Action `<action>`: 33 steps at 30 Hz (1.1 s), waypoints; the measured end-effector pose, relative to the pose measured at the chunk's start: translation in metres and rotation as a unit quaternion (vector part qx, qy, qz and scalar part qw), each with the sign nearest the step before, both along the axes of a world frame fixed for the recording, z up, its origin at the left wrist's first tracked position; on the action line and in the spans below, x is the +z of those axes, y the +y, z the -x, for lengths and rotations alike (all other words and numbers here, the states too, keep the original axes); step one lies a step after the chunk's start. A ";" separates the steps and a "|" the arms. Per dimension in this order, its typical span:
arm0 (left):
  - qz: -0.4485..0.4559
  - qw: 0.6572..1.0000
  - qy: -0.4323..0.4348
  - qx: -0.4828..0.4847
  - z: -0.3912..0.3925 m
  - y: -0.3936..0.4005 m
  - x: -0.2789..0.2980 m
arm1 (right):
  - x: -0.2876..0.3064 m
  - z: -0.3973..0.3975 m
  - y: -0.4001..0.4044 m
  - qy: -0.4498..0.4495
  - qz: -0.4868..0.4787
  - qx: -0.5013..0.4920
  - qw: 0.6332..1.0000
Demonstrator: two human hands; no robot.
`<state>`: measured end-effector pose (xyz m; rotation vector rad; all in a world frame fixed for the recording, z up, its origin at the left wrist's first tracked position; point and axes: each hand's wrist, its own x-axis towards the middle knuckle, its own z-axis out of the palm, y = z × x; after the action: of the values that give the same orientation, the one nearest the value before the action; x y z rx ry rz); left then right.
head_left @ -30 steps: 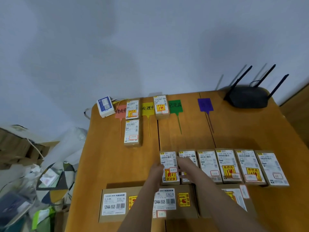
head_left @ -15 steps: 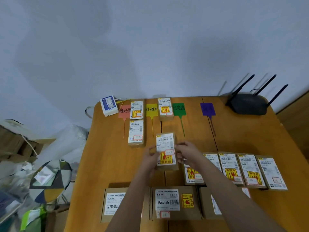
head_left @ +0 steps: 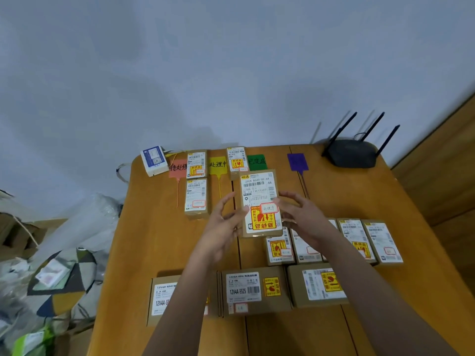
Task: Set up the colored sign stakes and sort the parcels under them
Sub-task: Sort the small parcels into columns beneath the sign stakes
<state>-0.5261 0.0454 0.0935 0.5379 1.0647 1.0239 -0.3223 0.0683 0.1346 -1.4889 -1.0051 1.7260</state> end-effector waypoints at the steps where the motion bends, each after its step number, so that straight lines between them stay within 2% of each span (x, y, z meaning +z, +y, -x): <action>1: -0.005 1.000 -0.003 0.002 -0.006 -0.001 0.004 | 0.003 -0.006 -0.002 0.005 -0.001 -0.004 1.000; 9: 0.005 1.000 0.028 0.013 -0.070 -0.012 0.015 | 0.003 -0.061 -0.008 0.003 0.016 -0.007 1.000; 14: 0.014 0.998 0.055 0.035 -0.134 -0.009 0.017 | -0.013 -0.115 0.002 0.005 0.059 0.009 0.998; 20: 0.019 0.997 0.067 0.046 -0.203 0.005 0.019 | -0.011 -0.174 0.022 0.005 0.062 0.021 0.998; 33: -0.001 0.996 0.086 0.009 -0.251 0.031 0.022 | -0.010 -0.232 0.043 0.034 0.055 0.007 0.998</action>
<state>-0.2755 0.0763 0.1158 0.6279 1.2233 1.0070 -0.0899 0.1117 0.1250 -1.4840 -0.8993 1.8555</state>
